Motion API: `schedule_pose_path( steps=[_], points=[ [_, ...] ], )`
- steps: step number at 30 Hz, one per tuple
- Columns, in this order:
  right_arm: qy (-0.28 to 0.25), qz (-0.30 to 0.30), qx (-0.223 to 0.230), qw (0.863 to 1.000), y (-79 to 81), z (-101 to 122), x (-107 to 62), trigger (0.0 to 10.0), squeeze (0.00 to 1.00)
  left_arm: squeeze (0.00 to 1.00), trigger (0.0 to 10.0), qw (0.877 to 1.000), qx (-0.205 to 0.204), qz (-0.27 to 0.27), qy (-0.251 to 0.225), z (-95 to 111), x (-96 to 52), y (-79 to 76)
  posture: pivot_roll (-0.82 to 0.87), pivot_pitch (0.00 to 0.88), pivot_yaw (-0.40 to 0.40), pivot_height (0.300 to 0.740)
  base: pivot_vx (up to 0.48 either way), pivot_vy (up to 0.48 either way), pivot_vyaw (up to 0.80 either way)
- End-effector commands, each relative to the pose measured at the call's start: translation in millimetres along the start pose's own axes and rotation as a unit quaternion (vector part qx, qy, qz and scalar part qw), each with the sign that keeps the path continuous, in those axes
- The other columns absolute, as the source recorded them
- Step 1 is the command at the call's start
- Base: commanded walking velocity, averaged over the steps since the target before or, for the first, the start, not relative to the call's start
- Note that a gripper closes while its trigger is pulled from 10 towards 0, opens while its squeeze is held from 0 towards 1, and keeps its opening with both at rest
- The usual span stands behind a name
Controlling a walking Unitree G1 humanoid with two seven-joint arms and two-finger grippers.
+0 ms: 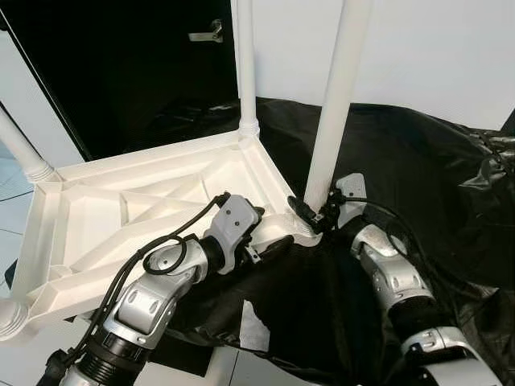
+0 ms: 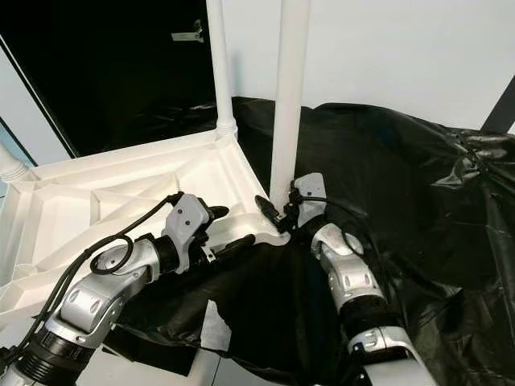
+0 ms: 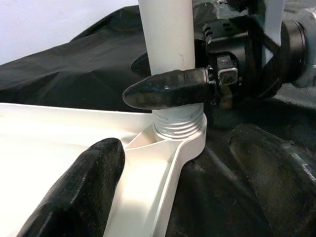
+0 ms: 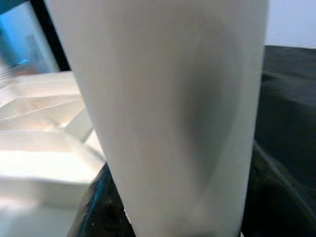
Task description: Building children table
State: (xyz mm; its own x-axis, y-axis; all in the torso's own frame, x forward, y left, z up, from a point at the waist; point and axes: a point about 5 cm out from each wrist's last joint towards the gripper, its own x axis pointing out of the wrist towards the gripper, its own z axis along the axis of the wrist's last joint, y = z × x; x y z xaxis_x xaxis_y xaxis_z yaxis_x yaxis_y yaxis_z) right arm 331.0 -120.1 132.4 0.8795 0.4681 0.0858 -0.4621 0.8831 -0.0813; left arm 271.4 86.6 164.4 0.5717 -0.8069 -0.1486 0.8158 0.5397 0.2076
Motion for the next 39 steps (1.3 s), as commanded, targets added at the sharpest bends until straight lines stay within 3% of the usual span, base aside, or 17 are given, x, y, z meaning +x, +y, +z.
schedule_pose_path(
  steps=[1,4,8,9,10,14,27,28,29,37,39],
  points=[
    [0.027,-0.029,0.009,0.999,-3.5,-11.2,-5.7,10.0,0.00,0.00,10.0,1.000,0.002,-0.021,0.011,-3.7,-0.1,-2.8,0.01,0.000,0.002,0.740,0.000,0.000,0.00],
    [0.006,-0.101,0.034,0.994,4.4,-7.7,-8.8,10.0,0.00,0.00,10.0,1.000,0.001,-0.023,0.012,-3.9,-1.1,-3.8,0.02,0.000,0.001,0.740,0.000,0.000,0.00],
    [0.003,-0.142,0.041,0.989,6.3,-6.6,-11.5,10.0,0.00,0.00,10.0,1.000,0.001,-0.024,0.014,-4.3,-2.2,-4.5,0.02,0.000,-0.003,0.740,0.000,0.000,0.00],
    [0.008,-0.197,0.043,0.979,7.8,-7.1,-14.4,10.0,0.00,0.00,10.0,1.000,-0.001,-0.023,0.015,-5.0,-3.4,-4.9,0.02,0.000,-0.005,0.740,0.000,0.000,0.00],
    [0.012,-0.216,0.050,0.975,8.9,-8.1,-15.3,10.0,0.00,0.00,10.0,1.000,-0.001,-0.022,0.015,-5.3,-3.5,-5.1,0.02,0.000,-0.007,0.740,0.000,0.000,0.00],
    [0.016,-0.219,0.068,0.973,15.9,-9.0,-13.7,10.0,0.00,0.00,10.0,1.000,-0.001,-0.020,0.015,-5.5,-3.6,-4.9,0.02,0.000,-0.002,0.740,0.000,0.000,0.00],
    [0.004,-0.205,0.044,0.978,17.8,0.2,-13.0,10.0,0.00,0.00,10.0,1.000,0.002,-0.023,0.018,-6.1,-4.5,-3.9,0.02,0.000,-0.001,0.740,0.000,0.000,0.00],
    [0.001,-0.199,0.042,0.979,17.8,1.4,-13.1,10.0,0.84,0.00,10.0,0.999,0.002,-0.025,0.020,-6.6,-5.1,-4.7,0.02,0.000,0.001,0.740,0.000,0.000,0.00],
    [-0.002,-0.192,0.038,0.981,17.7,2.5,-13.3,10.0,1.00,0.00,10.0,0.999,0.002,-0.026,0.020,-7.0,-5.6,-5.5,0.02,0.000,0.003,0.740,0.000,0.000,0.00],
    [-0.010,-0.171,0.027,0.985,14.0,5.8,-17.0,10.0,1.00,0.00,10.0,0.999,0.001,-0.028,0.022,-7.7,-6.5,-6.4,0.02,0.000,0.002,0.740,0.000,0.000,0.00],
    [-0.017,-0.102,0.034,0.994,7.9,6.8,-24.7,10.0,1.00,0.00,10.0,0.999,0.002,-0.027,0.024,-7.7,-7.5,-5.1,0.02,0.000,0.006,0.740,0.000,0.000,0.00]
  ],
)
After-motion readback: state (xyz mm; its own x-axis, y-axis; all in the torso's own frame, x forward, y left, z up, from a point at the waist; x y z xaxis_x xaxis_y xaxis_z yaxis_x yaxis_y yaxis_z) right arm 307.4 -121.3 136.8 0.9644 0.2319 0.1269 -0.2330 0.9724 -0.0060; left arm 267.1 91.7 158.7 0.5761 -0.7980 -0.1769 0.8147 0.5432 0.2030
